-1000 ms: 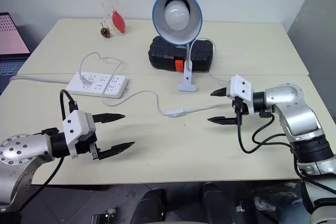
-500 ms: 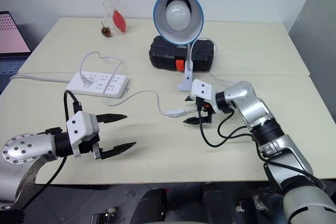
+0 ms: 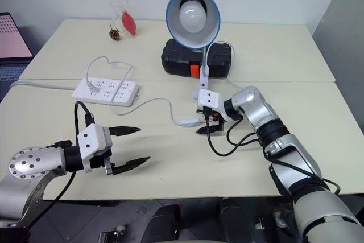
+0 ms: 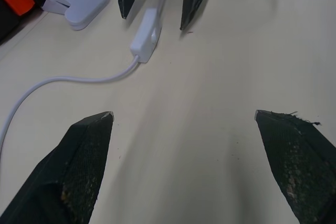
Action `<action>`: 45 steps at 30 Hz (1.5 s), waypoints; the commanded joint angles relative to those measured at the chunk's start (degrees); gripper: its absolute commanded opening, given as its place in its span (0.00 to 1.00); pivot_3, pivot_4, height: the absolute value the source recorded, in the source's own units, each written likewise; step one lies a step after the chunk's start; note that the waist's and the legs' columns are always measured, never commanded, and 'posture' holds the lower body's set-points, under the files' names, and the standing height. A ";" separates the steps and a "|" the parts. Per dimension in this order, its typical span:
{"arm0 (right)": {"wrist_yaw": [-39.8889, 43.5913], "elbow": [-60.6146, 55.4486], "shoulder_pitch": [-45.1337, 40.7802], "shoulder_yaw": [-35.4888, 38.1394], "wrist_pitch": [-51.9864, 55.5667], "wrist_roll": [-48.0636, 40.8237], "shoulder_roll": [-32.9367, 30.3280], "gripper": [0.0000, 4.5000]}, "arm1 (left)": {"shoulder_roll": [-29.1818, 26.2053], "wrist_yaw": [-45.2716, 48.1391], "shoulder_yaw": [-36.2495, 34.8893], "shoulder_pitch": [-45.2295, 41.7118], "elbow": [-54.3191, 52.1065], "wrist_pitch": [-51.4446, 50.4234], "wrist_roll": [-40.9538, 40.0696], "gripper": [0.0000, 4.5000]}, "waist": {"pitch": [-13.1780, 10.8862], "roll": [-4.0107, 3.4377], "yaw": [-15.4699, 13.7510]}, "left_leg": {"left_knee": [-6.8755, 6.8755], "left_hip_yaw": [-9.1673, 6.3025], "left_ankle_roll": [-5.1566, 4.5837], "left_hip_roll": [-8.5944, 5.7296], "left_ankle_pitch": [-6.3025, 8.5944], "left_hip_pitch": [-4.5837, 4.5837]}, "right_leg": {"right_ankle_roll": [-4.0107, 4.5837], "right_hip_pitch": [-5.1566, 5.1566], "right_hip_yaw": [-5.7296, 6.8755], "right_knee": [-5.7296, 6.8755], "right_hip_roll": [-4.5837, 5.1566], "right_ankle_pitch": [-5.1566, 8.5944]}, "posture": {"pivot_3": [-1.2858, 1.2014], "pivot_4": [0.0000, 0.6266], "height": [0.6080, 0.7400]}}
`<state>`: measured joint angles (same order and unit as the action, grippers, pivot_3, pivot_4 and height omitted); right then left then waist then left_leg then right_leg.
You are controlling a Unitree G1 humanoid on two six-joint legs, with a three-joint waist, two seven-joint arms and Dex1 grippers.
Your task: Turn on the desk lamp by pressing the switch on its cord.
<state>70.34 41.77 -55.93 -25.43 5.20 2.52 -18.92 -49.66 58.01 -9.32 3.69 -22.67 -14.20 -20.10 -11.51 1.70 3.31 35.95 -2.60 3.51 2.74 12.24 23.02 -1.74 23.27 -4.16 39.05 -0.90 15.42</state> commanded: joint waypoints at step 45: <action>7.45 -38.91 6.48 2.00 17.41 -7.04 -7.31 0.09 | 8.45 2.90 12.71 -22.57 6.72 -11.32 -5.36 1.00 | 0.00 0.00 -0.06 | 0.02 -0.18 0.00 -0.04 0.00 0.06 | -0.02 -0.02 0.09 0.00 -0.03 0.01 | 0.52 0.24 1.00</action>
<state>77.53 5.17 -48.96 -23.81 23.67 -3.57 -25.79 -41.47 60.72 3.15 -17.87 -15.25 -25.84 -24.89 -11.51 1.71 3.25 35.97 -2.78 3.51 2.70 12.24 23.08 -1.76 23.25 -4.06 39.06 -0.93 15.42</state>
